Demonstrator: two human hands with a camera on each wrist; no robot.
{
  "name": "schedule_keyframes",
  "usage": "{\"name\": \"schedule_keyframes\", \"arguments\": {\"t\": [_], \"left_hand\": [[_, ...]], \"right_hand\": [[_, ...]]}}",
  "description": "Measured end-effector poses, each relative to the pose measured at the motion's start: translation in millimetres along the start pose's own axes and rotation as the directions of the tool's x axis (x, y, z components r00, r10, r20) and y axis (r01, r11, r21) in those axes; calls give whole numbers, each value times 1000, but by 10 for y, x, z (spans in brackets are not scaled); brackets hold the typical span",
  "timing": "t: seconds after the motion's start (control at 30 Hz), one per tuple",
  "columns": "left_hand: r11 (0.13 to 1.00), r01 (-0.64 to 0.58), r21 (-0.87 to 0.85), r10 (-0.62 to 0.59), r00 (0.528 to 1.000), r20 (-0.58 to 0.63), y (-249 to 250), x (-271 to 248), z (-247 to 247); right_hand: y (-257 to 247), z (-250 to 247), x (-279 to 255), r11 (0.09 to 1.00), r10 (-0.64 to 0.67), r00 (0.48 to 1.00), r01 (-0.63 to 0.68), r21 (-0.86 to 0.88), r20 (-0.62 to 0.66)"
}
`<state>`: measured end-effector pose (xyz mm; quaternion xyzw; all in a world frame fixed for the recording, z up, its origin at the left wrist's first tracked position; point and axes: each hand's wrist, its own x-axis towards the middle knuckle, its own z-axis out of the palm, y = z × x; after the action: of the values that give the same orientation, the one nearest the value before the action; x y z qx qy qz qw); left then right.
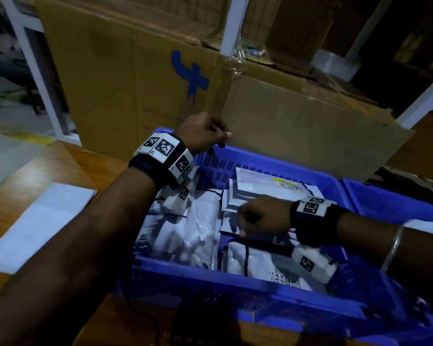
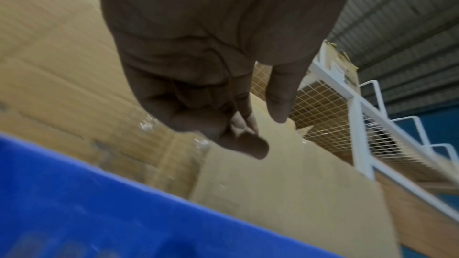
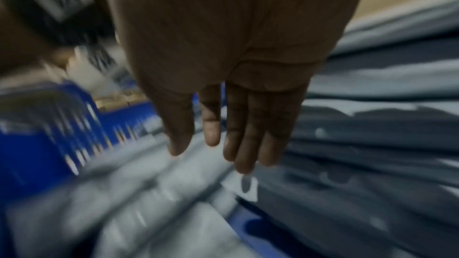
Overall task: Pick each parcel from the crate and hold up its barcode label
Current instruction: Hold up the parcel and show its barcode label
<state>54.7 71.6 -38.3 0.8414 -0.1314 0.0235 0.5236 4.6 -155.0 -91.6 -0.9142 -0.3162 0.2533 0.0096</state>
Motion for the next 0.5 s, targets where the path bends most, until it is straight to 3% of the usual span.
{"name": "schedule_keyframes", "arguments": {"t": [0.07, 0.23, 0.33, 0.5], "left_hand": [[1000, 20, 1, -20, 999, -34, -33, 23, -62], [986, 87, 139, -81, 995, -50, -92, 74, -182], [958, 155, 241, -152, 988, -34, -143, 104, -228], [947, 188, 260, -179, 982, -56, -208, 124, -225]], "right_hand": [[-154, -146, 116, 998, -37, 995, 42, 50, -93], [-477, -359, 464, 984, -102, 979, 126, 129, -177], [-608, -360, 631, 983, -111, 977, 135, 125, -184], [-703, -298, 795, 985, -124, 977, 142, 96, -175]]}}
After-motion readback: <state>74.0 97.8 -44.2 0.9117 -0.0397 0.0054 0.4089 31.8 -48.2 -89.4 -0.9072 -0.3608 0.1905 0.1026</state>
